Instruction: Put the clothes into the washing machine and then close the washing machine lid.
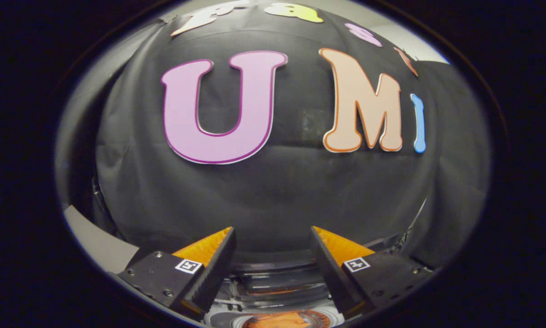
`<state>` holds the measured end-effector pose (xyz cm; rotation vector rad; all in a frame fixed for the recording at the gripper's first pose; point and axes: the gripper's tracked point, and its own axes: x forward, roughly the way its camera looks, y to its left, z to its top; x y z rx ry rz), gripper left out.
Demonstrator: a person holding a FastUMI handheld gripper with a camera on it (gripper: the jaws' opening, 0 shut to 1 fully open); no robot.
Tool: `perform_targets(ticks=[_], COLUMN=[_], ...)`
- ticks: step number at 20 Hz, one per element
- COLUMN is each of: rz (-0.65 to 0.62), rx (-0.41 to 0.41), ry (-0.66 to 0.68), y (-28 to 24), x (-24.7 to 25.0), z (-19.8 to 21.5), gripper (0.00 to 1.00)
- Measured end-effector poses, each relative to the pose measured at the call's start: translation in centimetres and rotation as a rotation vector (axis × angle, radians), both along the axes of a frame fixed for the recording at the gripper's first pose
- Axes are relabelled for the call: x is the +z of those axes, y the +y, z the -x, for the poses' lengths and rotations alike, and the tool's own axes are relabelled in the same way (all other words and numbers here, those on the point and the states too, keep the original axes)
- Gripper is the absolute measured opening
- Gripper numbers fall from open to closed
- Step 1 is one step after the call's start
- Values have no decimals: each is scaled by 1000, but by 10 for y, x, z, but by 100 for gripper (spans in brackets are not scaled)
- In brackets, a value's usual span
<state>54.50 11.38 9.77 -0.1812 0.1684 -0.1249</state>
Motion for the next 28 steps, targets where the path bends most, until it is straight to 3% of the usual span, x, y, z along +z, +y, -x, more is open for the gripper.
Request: perform_targets(ticks=[5,10,28], rz=[16,3,15], rx=[-14,23,-15], ry=[83,20,-56], y=[-21,-19,-24], x=[-22,-21,4], z=[-15,-15,-5], gripper=[97,98,97])
